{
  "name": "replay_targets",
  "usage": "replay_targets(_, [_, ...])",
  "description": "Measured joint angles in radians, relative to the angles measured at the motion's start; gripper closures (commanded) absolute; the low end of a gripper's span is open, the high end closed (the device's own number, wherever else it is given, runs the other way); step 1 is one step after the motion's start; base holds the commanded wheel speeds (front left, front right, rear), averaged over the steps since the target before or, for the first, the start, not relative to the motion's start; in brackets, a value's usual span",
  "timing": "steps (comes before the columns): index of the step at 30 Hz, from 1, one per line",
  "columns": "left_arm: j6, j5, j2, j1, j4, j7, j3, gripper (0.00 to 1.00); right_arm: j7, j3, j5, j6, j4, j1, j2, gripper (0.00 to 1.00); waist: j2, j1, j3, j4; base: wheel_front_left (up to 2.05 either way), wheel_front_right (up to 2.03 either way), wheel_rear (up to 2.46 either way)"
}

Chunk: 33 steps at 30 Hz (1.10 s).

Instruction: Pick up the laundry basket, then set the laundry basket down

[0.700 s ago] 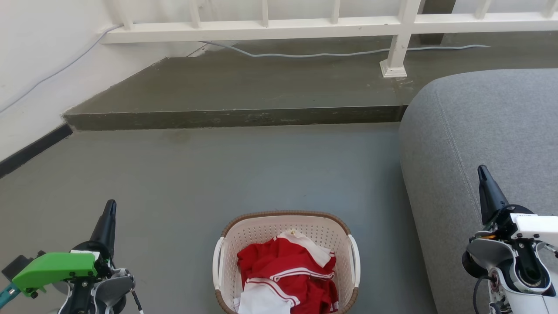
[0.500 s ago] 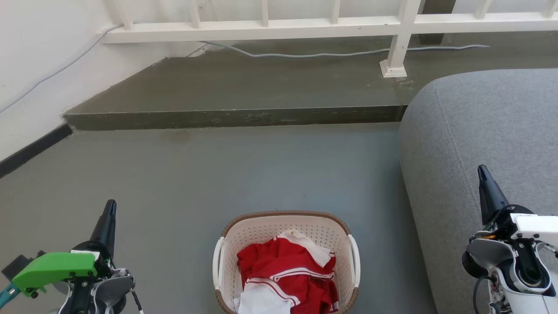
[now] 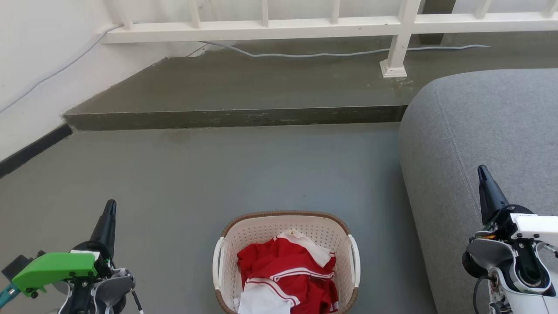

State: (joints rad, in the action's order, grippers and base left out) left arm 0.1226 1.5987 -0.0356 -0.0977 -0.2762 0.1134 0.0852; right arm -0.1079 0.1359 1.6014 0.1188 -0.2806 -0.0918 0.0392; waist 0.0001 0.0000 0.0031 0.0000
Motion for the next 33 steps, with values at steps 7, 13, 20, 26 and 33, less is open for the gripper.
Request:
replay_targets(7, [0.0, 0.0, 0.0, 0.0, 0.0, 0.0, 0.0, 1.0, 0.0, 0.0, 0.0, 0.0, 0.0, 0.0, 0.0, 1.0, 0.0, 0.0, 0.0, 0.0, 0.0, 0.0, 0.0])
replay_targets(13, [-0.001, 0.0, 0.008, 0.004, -0.025, 0.0, -0.001, 0.0, 0.0, -0.001, 0.0, -0.006, -0.023, 0.008, -0.009, 0.0, 0.0, 0.0, 0.0, 0.0, 0.0, 0.0, 0.0])
replay_targets(20, [-0.001, 0.0, 0.02, 0.029, -0.039, -0.005, -0.007, 0.0, 0.003, -0.013, -0.005, -0.006, -0.036, 0.039, -0.02, 0.0, 0.0, 0.0, 0.001, 0.0, 0.0, 0.0, 0.0])
replay_targets(26, [-0.001, -0.003, 0.02, 0.029, -0.03, -0.018, -0.016, 0.0, 0.02, -0.032, -0.019, -0.006, -0.02, 0.039, -0.02, 0.0, 0.0, 0.0, 0.004, -0.001, 0.0, 0.0, 0.0])
replay_targets(33, [-0.001, -0.024, 0.019, 0.029, -0.01, -0.041, -0.027, 0.0, 0.048, -0.059, -0.055, -0.006, -0.001, 0.039, -0.019, 0.0, 0.0, 0.0, 0.008, -0.002, 0.0, 0.0, 0.0])
